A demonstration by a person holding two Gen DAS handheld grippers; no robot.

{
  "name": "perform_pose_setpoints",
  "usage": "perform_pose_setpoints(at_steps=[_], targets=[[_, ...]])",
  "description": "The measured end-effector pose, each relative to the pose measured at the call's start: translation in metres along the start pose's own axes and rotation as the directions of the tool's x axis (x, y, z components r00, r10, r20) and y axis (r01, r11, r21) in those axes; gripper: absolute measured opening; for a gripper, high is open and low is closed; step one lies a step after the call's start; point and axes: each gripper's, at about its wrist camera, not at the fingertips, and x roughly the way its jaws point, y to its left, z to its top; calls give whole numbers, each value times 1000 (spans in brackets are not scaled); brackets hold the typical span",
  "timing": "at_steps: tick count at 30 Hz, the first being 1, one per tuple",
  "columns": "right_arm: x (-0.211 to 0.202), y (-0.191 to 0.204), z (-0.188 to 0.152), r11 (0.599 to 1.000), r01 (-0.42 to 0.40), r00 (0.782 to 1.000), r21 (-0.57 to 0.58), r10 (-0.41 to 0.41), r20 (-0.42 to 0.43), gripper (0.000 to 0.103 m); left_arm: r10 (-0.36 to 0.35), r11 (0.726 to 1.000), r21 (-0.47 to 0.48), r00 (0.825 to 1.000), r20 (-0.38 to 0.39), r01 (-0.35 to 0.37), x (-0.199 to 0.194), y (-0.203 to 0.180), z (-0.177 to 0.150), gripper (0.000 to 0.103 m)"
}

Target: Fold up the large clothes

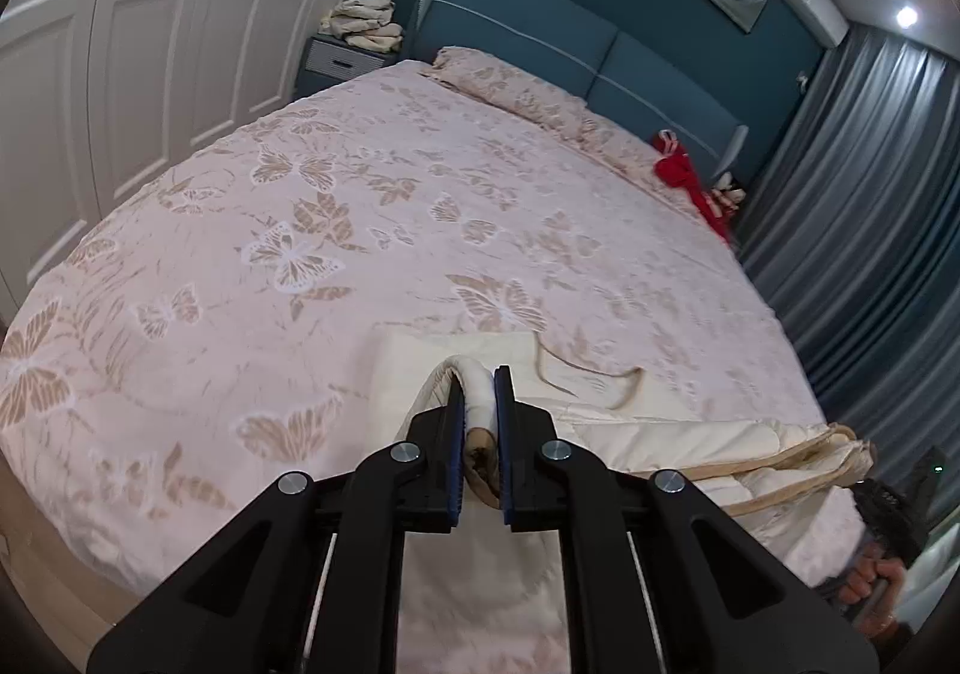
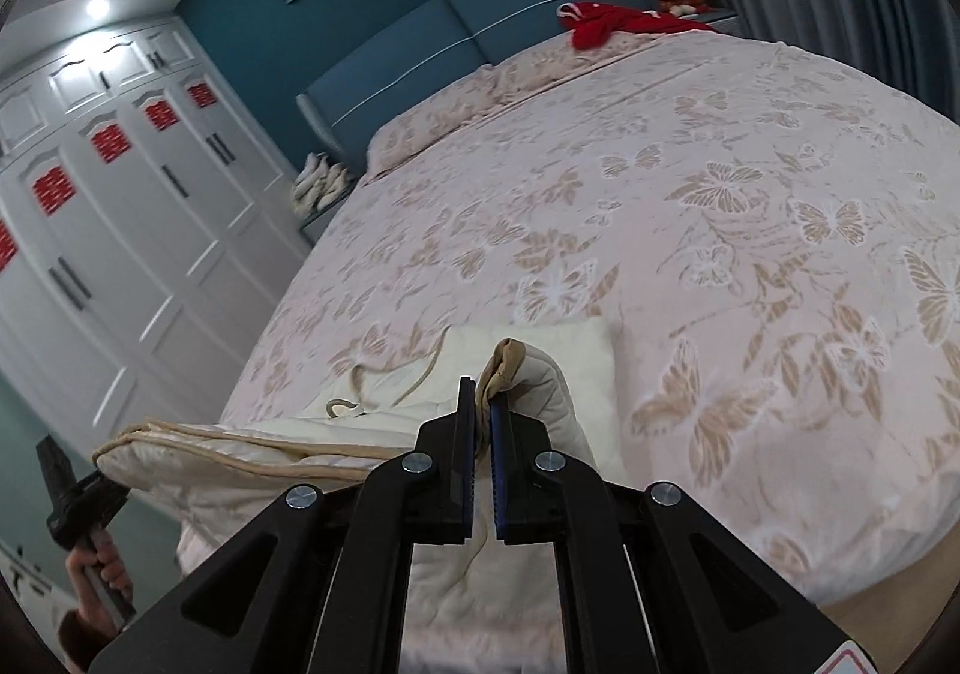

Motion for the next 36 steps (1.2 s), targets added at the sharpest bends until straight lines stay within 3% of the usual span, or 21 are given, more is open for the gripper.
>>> perform_pose_setpoints(at_steps=[14,29,36], targets=[[97,-13,6,990,117,993,72,-117,-12,4,153,988,51,986,-74,-149,107,7,2,8],[170,-38,-6,972,204,977,112,-195,-85,4,223,972,105,966,-134,-210,178,14,-13,10],[190,-39,-15,967,244,965,67,-235,-118,4,237,968,121,961,-144,-220,197,19,-28,11]])
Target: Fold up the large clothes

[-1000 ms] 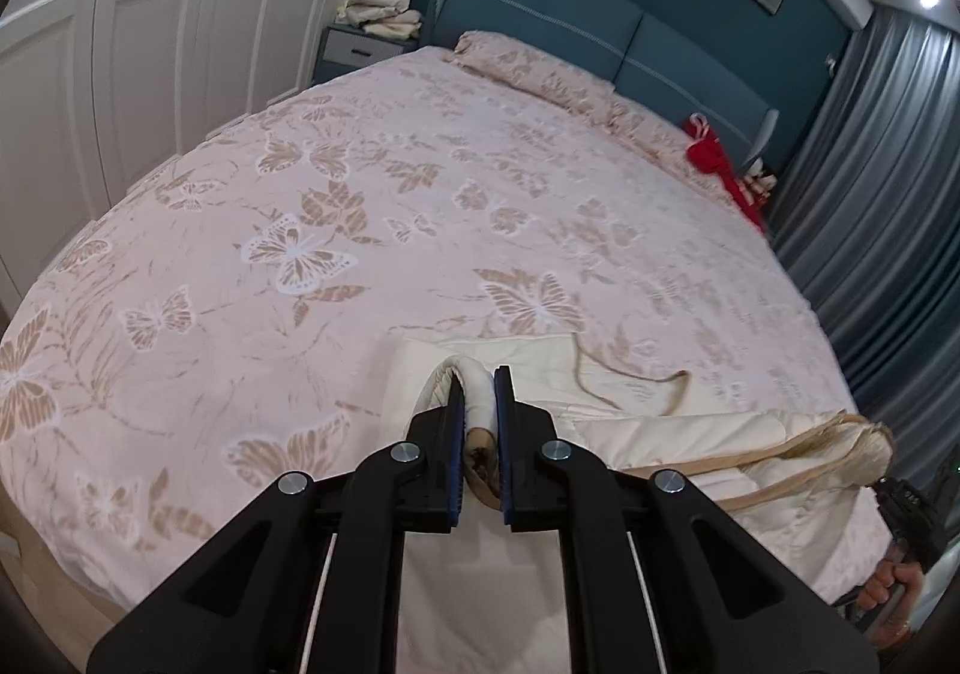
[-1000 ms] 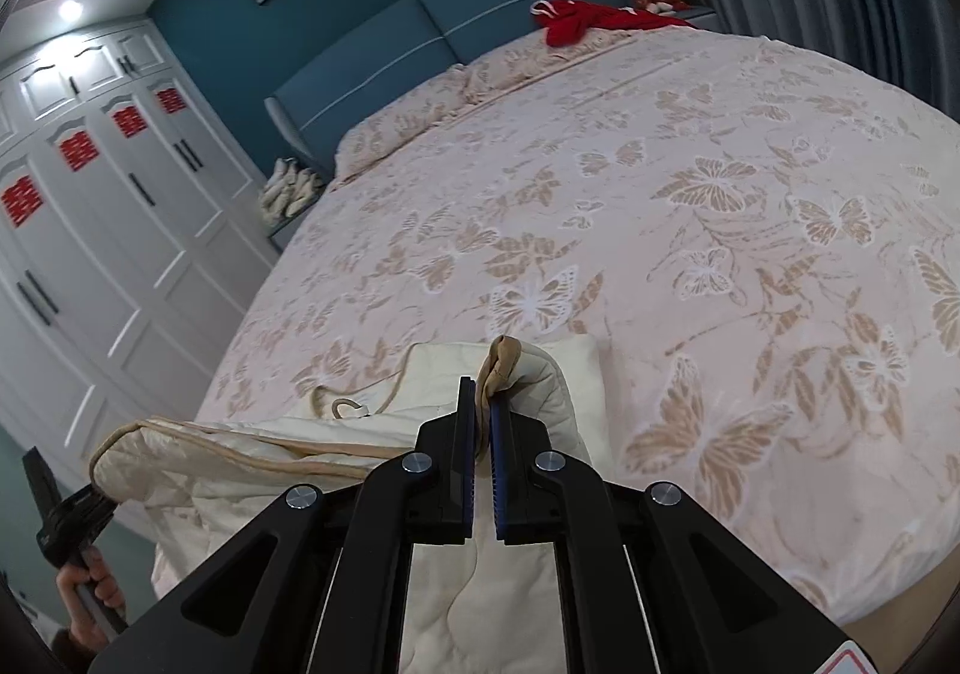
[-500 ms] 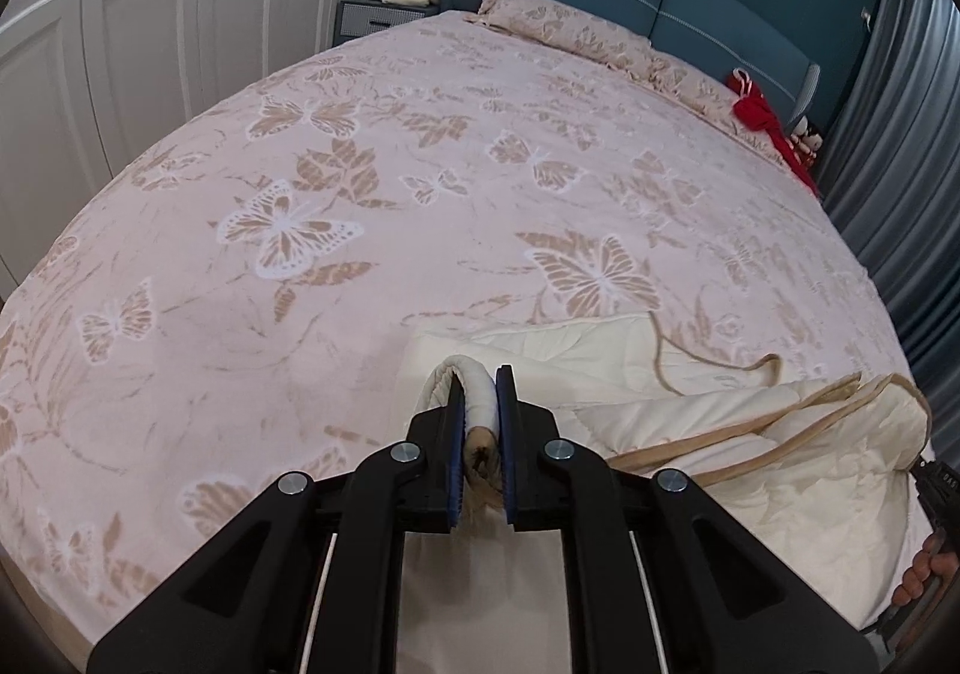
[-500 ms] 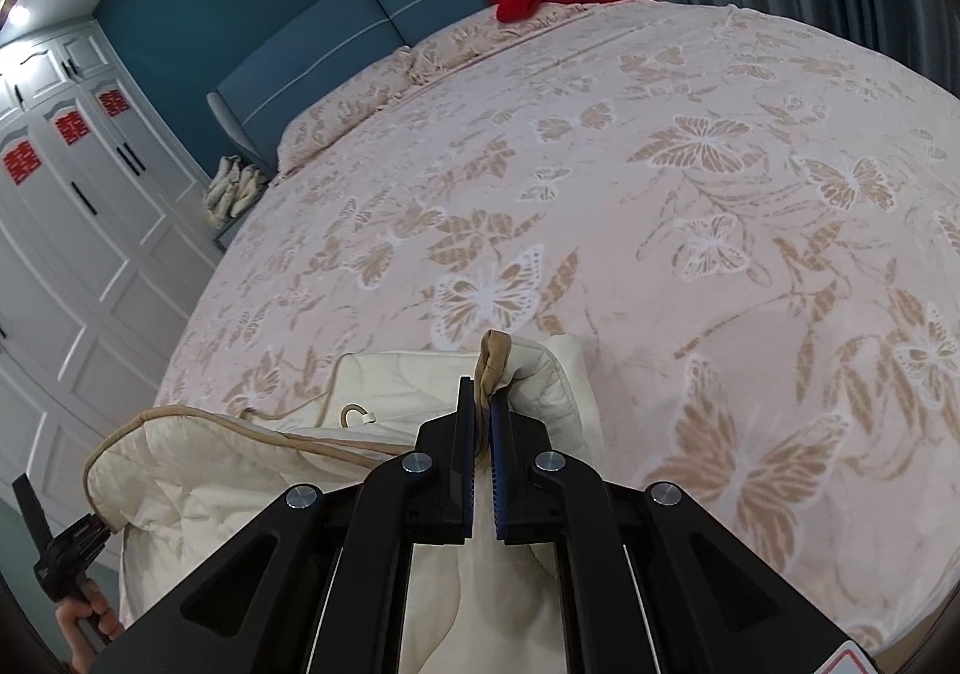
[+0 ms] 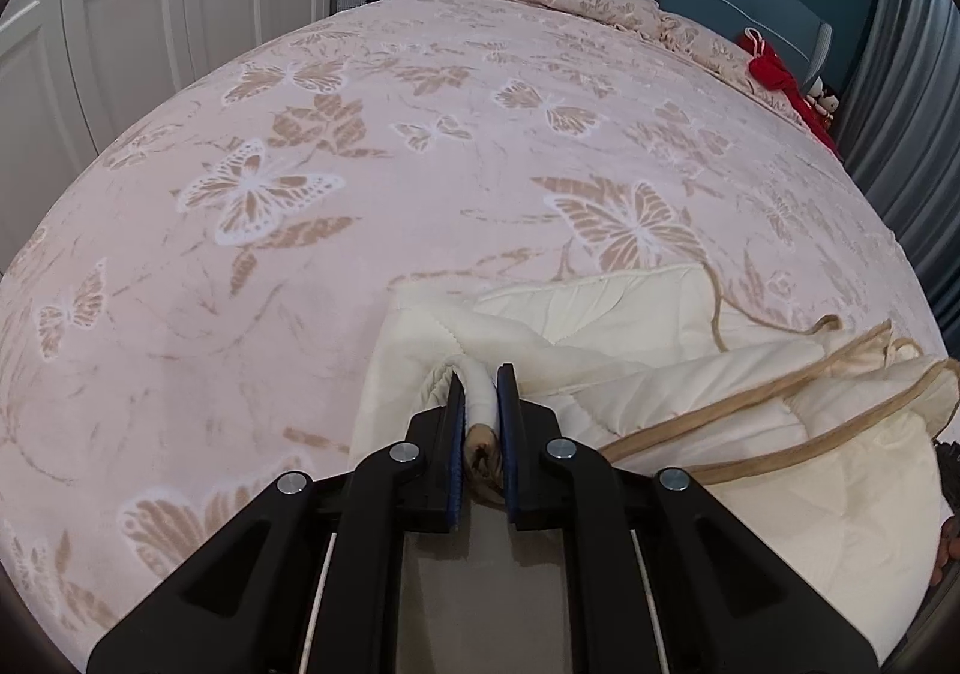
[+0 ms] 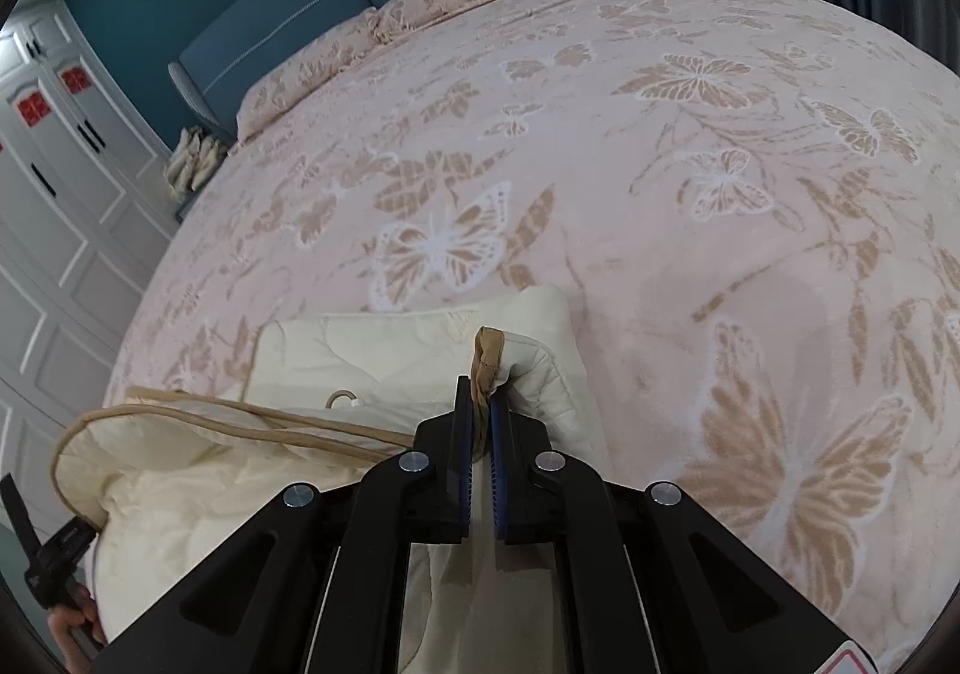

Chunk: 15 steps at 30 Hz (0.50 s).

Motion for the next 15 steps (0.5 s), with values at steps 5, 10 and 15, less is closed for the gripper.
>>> perform_pose_setpoints(at_steps=[5,10,15], targets=[[7,-2,-1,1000,-4,1000,5,4,-7,4,-19,1000,-8,999,27,19,4,2,-6,11],[-9,-5,2,998,-46,999,33,45,15,9,-108,985,-124,991,73,117,-24,21,-1,18],[-78,-11,11,993,-114,979,37,106,173,45,-77,963,-226,952,295,148,-107,50,8,69]])
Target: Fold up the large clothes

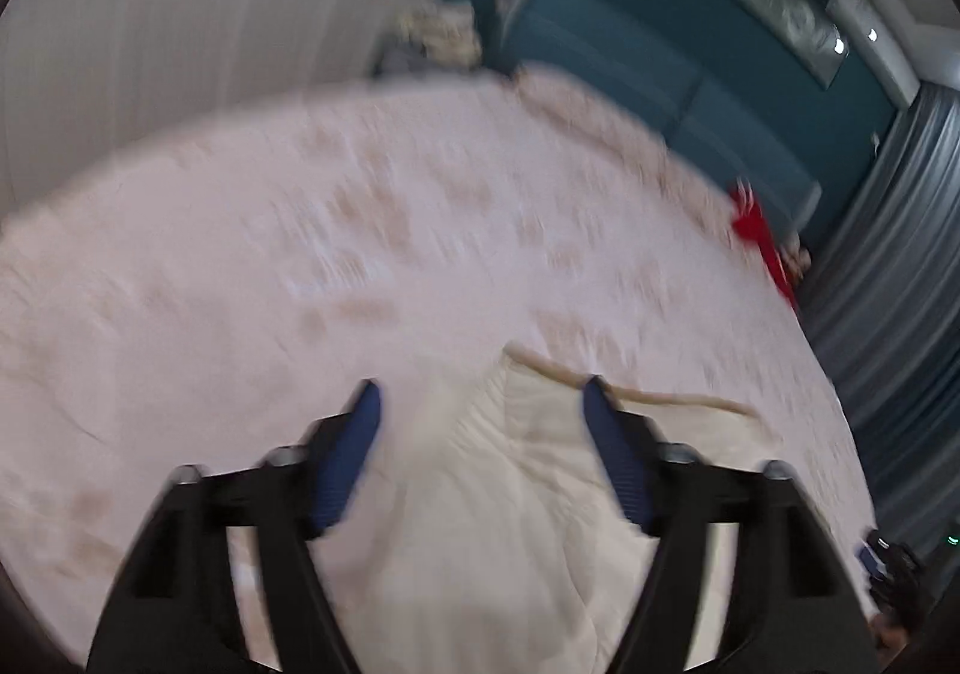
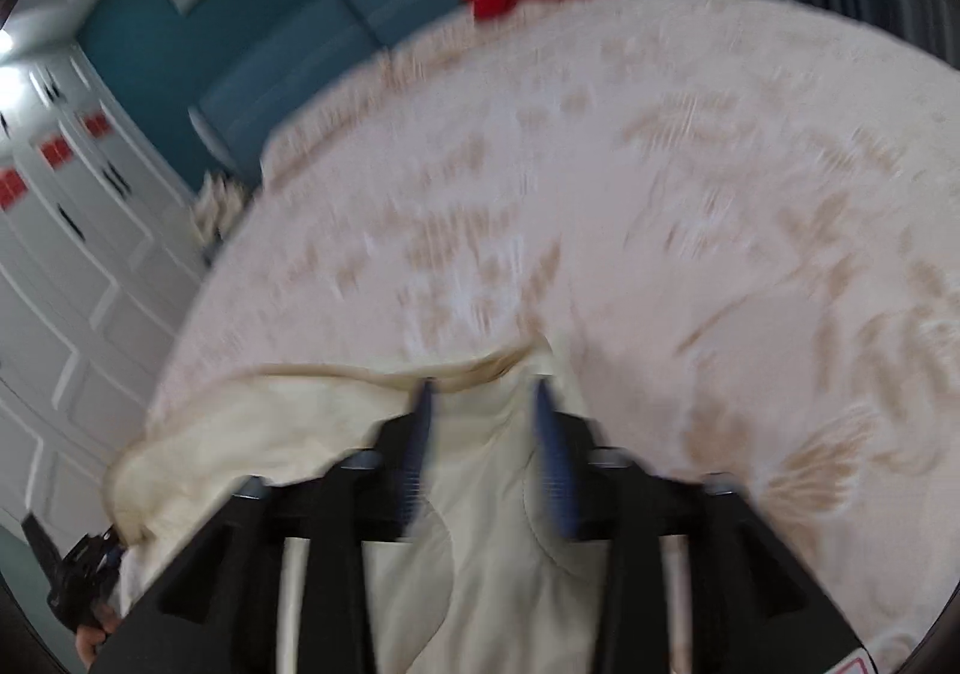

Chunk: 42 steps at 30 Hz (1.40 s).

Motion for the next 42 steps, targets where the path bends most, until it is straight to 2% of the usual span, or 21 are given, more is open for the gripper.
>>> perform_pose_setpoints(at_steps=[2,3,6,7,10,12,14,15,16,17,19,21,23,28,31,36,37,38,40,41,42], targets=[[-20,7,3,998,5,1000,-57,-3,24,45,-15,998,59,999,30,14,-18,-6,9,69],[-25,9,2,997,10,1000,-81,-8,24,45,-24,995,96,1000,13,22,-20,-11,12,69],[-15,10,-3,990,47,998,-136,-51,-30,46,-8,988,151,992,-126,27,11,-23,10,70],[-2,10,-6,984,88,994,-152,-97,-51,46,-6,988,152,987,-163,31,25,-23,7,70],[29,7,-6,979,130,981,-158,-149,-120,47,-34,995,73,942,-335,61,78,-15,-3,67],[44,3,-8,979,142,974,-148,-165,-156,47,-38,999,16,925,-378,47,98,-6,-7,57],[55,0,-9,979,152,967,-138,-176,-184,43,-60,998,-25,918,-393,54,107,-2,-10,33],[59,1,-9,982,134,967,-133,-159,-198,26,-54,999,-25,921,-386,48,107,-2,-10,26],[61,4,-7,982,133,965,-135,-159,-206,20,-49,999,-19,926,-374,45,106,-4,-10,13],[61,7,-7,983,125,968,-136,-151,-201,14,-35,999,-3,932,-360,36,105,-5,-7,11],[54,14,-2,983,119,978,-139,-140,-157,10,17,998,58,941,-338,3,106,-12,-6,10],[55,16,1,981,139,977,-131,-158,-140,9,79,991,125,941,-328,-40,113,-17,-10,9],[67,13,-1,974,183,967,-135,-203,-155,9,122,985,155,934,-335,-73,124,-17,-20,9],[97,9,-24,942,257,933,-218,-300,-199,9,135,982,170,935,-326,-83,134,-7,-36,11],[103,15,-34,912,293,922,-287,-349,-168,10,163,973,204,941,-297,-104,137,-10,-43,13],[101,13,-34,916,284,927,-283,-338,-164,14,171,971,212,947,-273,-114,131,-13,-41,16],[99,11,-31,923,274,928,-271,-328,-178,15,170,972,205,948,-270,-116,126,-12,-36,21],[97,10,-27,928,270,927,-258,-323,-193,15,186,972,191,948,-259,-138,117,-10,-29,35],[77,10,-12,939,278,930,-204,-316,-189,19,203,972,157,956,-211,-172,96,-8,-14,51],[68,12,-7,944,273,937,-187,-305,-173,21,171,979,137,972,-164,-149,76,-9,-3,51],[53,17,0,950,260,947,-172,-285,-146,21,146,982,136,979,-141,-127,64,-14,3,51]])
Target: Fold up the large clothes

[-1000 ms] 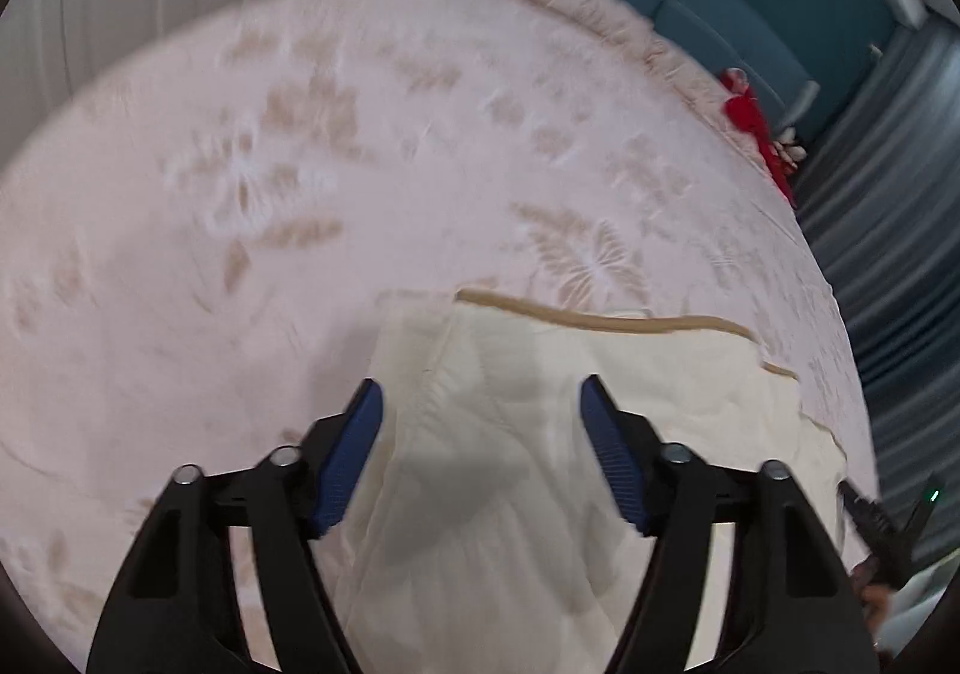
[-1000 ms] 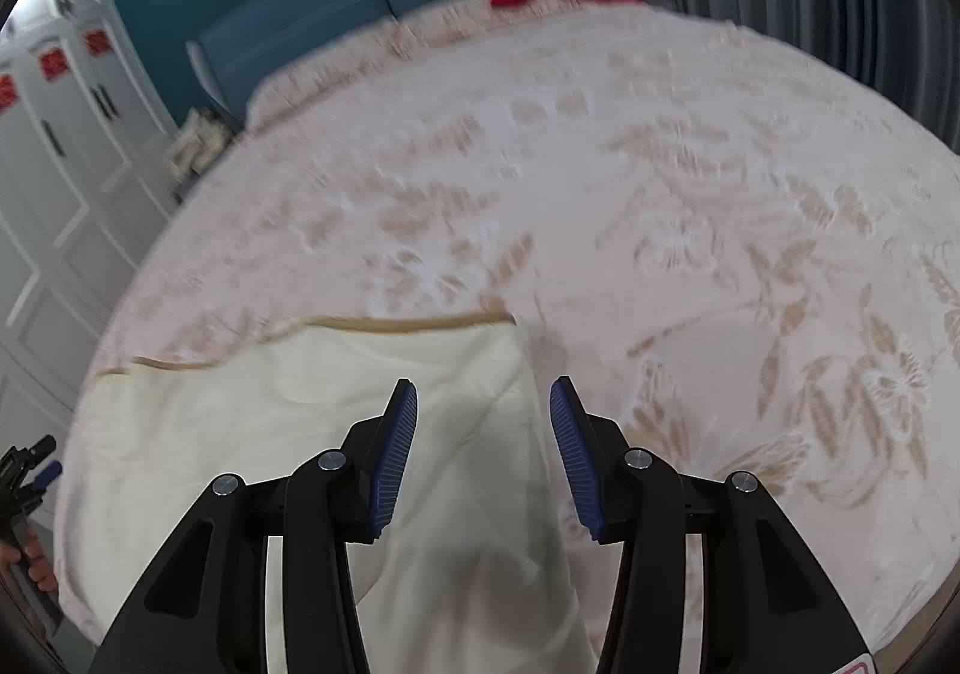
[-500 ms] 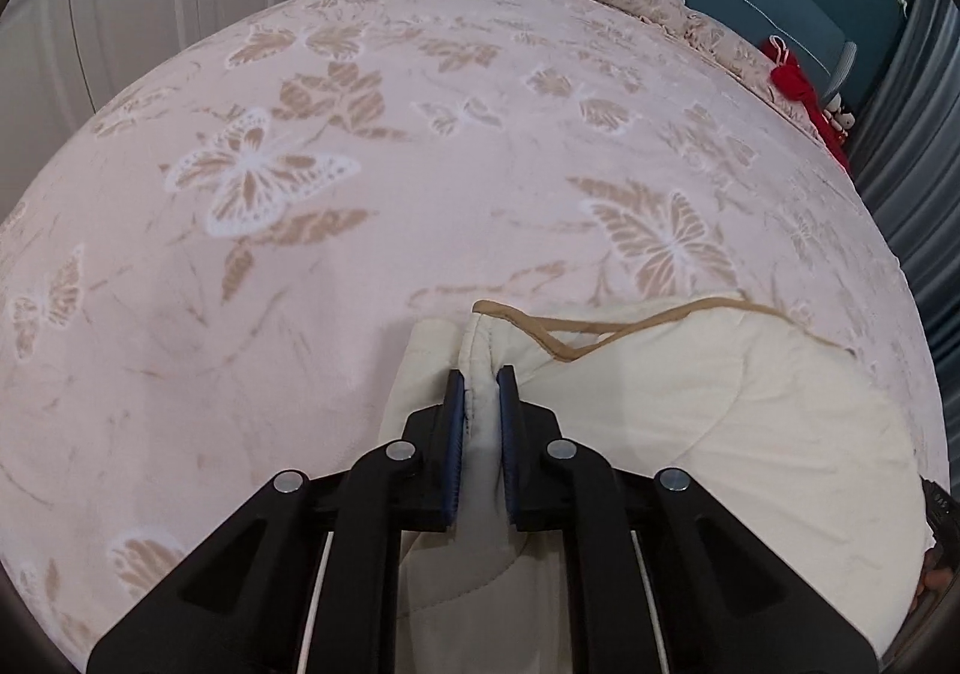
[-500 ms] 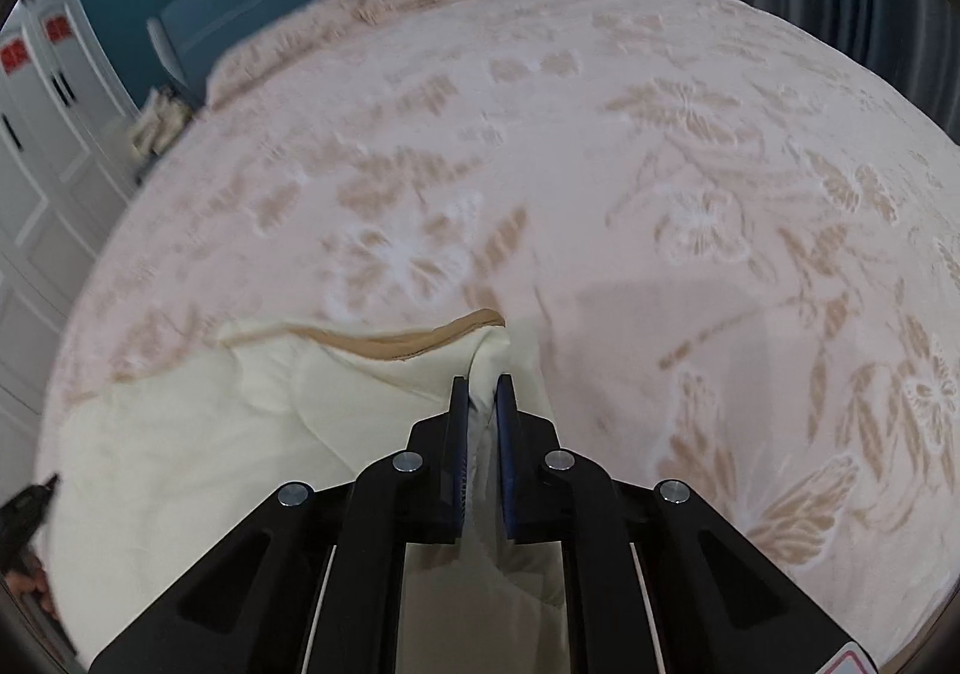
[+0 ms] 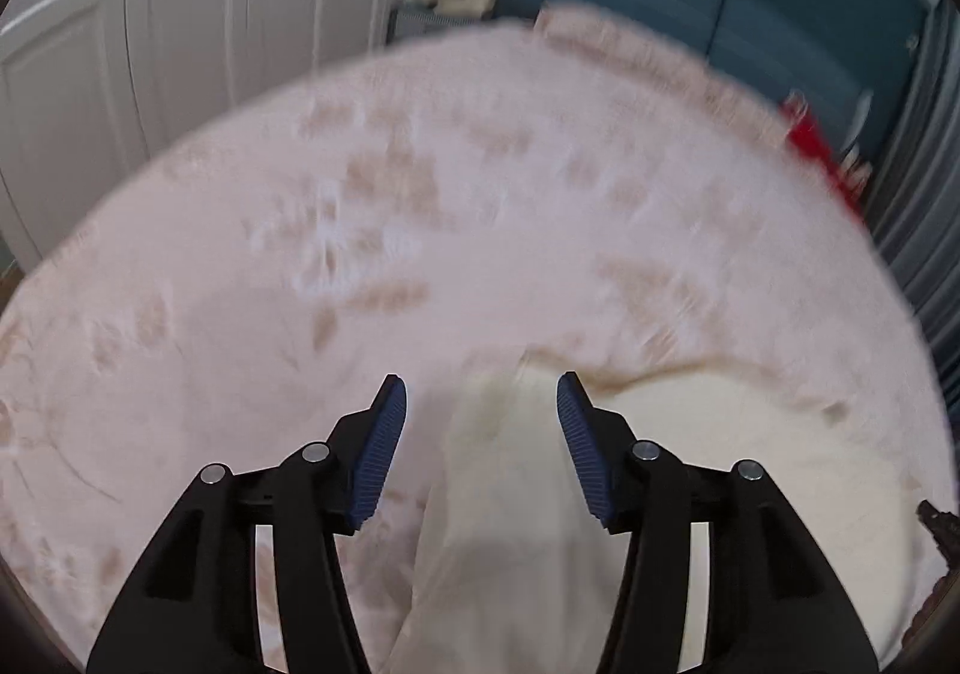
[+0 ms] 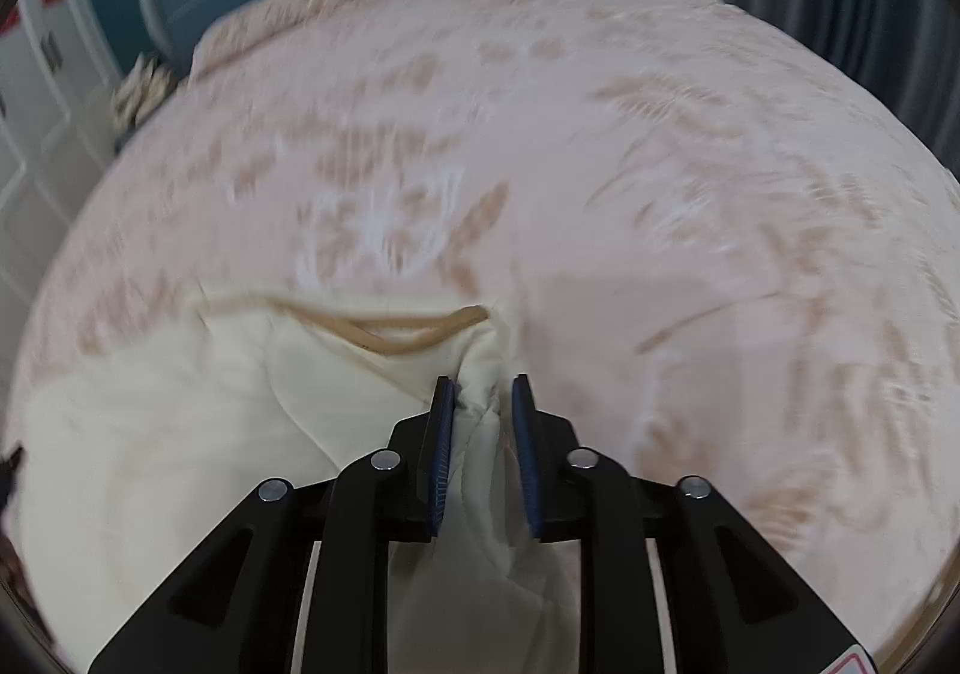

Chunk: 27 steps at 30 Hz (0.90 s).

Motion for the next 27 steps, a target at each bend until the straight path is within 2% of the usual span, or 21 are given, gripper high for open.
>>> perform_pose_setpoints(at_steps=[3,6,7,8,11,16,21,27], targets=[[-39,22,8,997,-70,995,-39,73,69,23,-82,994,76,996,45,78,-30,-34,14,50],[-50,73,5,979,-161,984,-123,169,57,17,-206,966,157,978,-14,205,-31,-89,13,46],[-50,88,2,971,-187,980,-148,196,44,16,-247,953,167,967,-54,253,-24,-107,9,42],[-46,108,-2,960,-218,974,-176,226,22,14,-258,946,180,963,-81,269,-18,-120,6,36],[-27,152,-14,941,-248,968,-231,249,-21,11,-233,931,245,957,-170,270,14,-160,-17,33],[11,178,-23,941,-257,965,-221,240,-104,12,-222,932,228,942,-252,281,53,-173,-46,32],[47,174,-38,948,-242,964,-205,211,-161,8,-209,937,218,940,-272,271,72,-168,-65,32],[62,179,-51,948,-217,969,-233,179,-172,8,-161,931,281,954,-254,232,86,-177,-77,32]])
